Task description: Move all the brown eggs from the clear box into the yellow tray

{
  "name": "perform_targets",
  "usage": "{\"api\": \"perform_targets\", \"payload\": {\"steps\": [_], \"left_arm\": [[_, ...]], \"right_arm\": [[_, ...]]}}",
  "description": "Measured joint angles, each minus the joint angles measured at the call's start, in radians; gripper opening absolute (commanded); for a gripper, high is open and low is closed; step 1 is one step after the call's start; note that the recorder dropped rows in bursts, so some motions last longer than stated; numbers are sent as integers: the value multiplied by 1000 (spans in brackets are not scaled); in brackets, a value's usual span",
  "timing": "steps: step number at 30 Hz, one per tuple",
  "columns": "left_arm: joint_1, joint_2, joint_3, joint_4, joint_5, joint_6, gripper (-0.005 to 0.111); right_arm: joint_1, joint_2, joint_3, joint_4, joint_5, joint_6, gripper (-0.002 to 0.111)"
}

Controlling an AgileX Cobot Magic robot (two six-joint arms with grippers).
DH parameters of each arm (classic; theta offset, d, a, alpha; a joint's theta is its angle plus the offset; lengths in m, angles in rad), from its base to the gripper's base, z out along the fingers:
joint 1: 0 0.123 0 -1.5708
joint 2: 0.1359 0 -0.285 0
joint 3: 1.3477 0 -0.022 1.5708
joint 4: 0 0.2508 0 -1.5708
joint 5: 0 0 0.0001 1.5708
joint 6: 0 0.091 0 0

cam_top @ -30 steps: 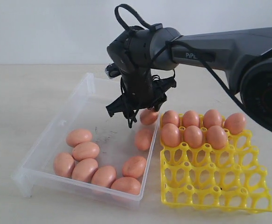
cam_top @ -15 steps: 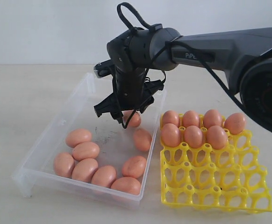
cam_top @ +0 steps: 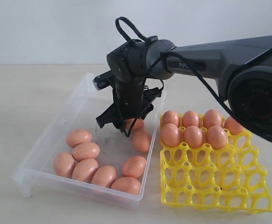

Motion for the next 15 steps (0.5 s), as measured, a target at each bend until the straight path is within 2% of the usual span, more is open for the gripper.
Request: {"api": "perform_targets", "payload": {"steps": [5,8,10,15], "left_arm": [[0,0,0,0,0,0,4],[0,0,0,0,0,0,4],[0,0,0,0,0,0,4],[0,0,0,0,0,0,4]], "right_arm": [[0,0,-4,-15,-8,-26,49],[0,1,-4,-22,-15,-42,26],[0,1,-4,-27,-15,-53,-1],[0,1,-4,-31,-9,-87,0]]}}
